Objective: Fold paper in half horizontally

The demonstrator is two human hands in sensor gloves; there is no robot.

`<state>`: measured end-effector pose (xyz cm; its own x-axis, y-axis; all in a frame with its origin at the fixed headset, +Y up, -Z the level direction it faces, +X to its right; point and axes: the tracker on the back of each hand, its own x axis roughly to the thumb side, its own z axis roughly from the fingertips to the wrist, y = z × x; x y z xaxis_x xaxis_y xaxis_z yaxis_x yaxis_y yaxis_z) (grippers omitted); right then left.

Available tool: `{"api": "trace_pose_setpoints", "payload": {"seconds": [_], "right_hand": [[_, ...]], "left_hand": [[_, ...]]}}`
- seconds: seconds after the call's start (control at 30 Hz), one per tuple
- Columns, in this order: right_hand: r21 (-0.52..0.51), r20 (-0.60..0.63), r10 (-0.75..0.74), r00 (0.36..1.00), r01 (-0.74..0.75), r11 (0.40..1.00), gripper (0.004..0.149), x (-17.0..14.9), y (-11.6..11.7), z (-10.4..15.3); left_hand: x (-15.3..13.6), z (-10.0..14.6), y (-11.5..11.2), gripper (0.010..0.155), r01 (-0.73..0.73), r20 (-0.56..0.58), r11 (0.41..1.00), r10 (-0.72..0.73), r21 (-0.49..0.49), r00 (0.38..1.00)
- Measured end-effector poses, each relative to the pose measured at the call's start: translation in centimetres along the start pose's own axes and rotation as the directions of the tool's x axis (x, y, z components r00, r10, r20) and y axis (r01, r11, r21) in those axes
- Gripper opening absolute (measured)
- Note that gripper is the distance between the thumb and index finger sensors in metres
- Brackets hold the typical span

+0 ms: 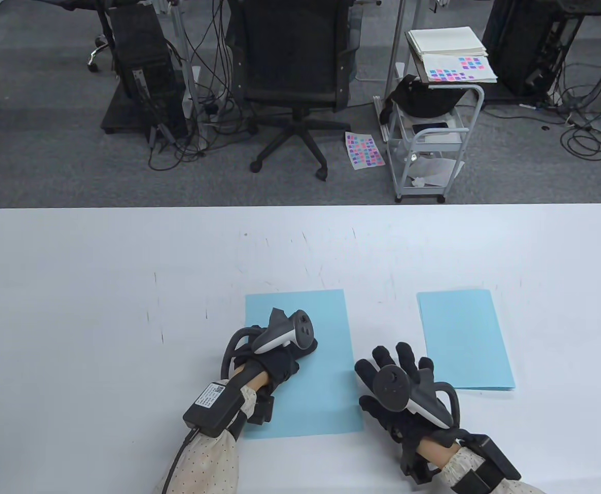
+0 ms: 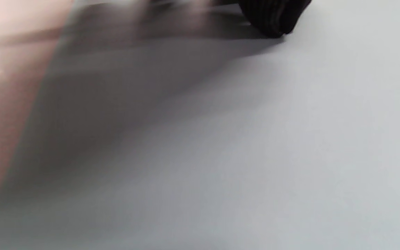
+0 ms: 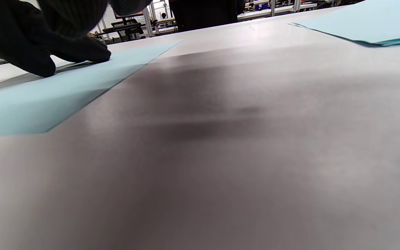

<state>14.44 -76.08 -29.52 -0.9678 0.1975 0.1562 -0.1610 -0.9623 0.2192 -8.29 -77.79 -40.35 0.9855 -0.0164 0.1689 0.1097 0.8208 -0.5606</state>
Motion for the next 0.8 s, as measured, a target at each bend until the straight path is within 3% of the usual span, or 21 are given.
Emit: {"api": "trace_pose_setpoints", "payload": {"seconds": [0.17, 0.27, 0.5, 0.67, 0.8], "right_hand": [[0.038, 0.047, 0.004, 0.999, -0.006, 0.999, 0.062, 0.5, 0.5, 0.1], [0.105, 0.066, 0.006, 0.998, -0.013, 0.994, 0.061, 0.8, 1.3, 0.0], [0.196, 0.074, 0.047, 0.996, -0.061, 0.979, 0.063, 1.3, 2.2, -0.5], [0.228, 0.063, 0.032, 0.997, -0.046, 0.973, 0.062, 1.3, 2.2, -0.7], [0.247, 0.058, 0.025, 0.998, -0.038, 0.968, 0.062, 1.2, 2.2, -0.7]], "left_hand": [[-0.5, 0.4, 0.1, 0.069, -0.032, 0.019, 0.999, 0.031, 0.025, 0.999], [-1.4, 1.4, 0.9, 0.071, -0.056, 0.025, 0.994, 0.053, 0.095, 0.998], [-4.9, 3.3, 3.6, 0.075, -0.043, -0.059, 0.977, 0.056, 0.208, 0.997], [-7.0, 2.4, 4.8, 0.083, -0.049, -0.137, 0.976, 0.079, 0.211, 0.987], [-8.6, 0.3, 5.2, 0.087, -0.043, -0.213, 0.982, 0.083, 0.186, 0.974]]}}
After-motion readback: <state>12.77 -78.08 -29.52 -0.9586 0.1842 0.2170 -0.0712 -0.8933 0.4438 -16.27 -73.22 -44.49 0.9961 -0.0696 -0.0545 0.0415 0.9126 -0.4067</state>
